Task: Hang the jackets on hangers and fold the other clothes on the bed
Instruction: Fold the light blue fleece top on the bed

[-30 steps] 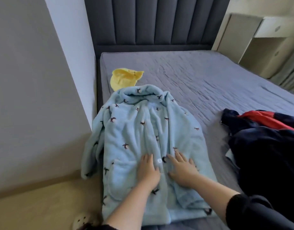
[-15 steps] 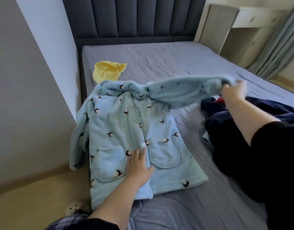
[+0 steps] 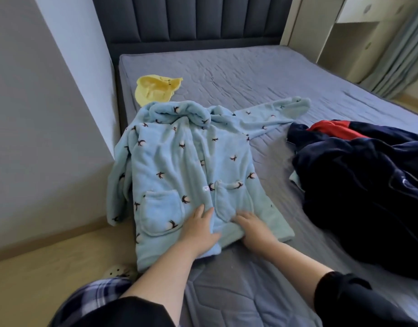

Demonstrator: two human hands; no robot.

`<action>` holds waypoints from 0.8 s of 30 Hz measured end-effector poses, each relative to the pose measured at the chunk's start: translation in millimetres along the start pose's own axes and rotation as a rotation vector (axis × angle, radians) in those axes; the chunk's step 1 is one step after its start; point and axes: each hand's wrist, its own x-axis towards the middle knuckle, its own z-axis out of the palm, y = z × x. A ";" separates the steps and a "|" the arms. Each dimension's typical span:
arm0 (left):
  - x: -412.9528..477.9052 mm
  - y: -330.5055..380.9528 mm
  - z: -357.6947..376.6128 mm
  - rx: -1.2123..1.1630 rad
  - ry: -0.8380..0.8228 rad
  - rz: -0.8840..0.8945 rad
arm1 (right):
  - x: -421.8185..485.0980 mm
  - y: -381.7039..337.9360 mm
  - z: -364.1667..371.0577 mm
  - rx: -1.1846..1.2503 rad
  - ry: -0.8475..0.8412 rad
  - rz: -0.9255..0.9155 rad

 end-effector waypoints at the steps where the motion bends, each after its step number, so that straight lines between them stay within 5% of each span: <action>1: -3.5 -1.5 1.0 0.000 -0.025 0.025 | 0.4 -0.1 -3.8 0.039 0.050 0.020; 5: -22.4 -12.9 0.2 0.248 -0.081 0.165 | -2.7 1.5 -25.2 0.024 0.242 0.062; 8: -37.9 -23.0 -6.3 0.357 0.068 0.146 | -11.8 11.1 -46.7 -0.023 0.516 -0.008; 10: -49.1 -31.3 -9.1 0.213 0.232 0.075 | -20.5 25.0 -52.6 -0.074 0.621 -0.064; 13: -66.5 -46.9 -14.8 0.015 0.488 0.040 | -26.3 40.7 -46.4 -0.310 0.295 0.042; 15: -76.4 -60.1 -14.3 0.115 0.539 0.097 | -25.4 41.9 -32.3 -0.498 0.023 0.113; 19: -87.4 -78.1 -6.3 0.435 0.190 -0.039 | -31.2 20.0 -2.3 -0.497 0.140 0.039; 21: -87.2 -82.1 -4.1 0.423 0.151 -0.072 | -30.9 -0.3 9.0 -0.459 0.186 -0.109; 24: -84.7 -83.9 -7.6 0.228 0.116 -0.037 | -27.2 -24.5 14.5 -0.397 0.015 -0.176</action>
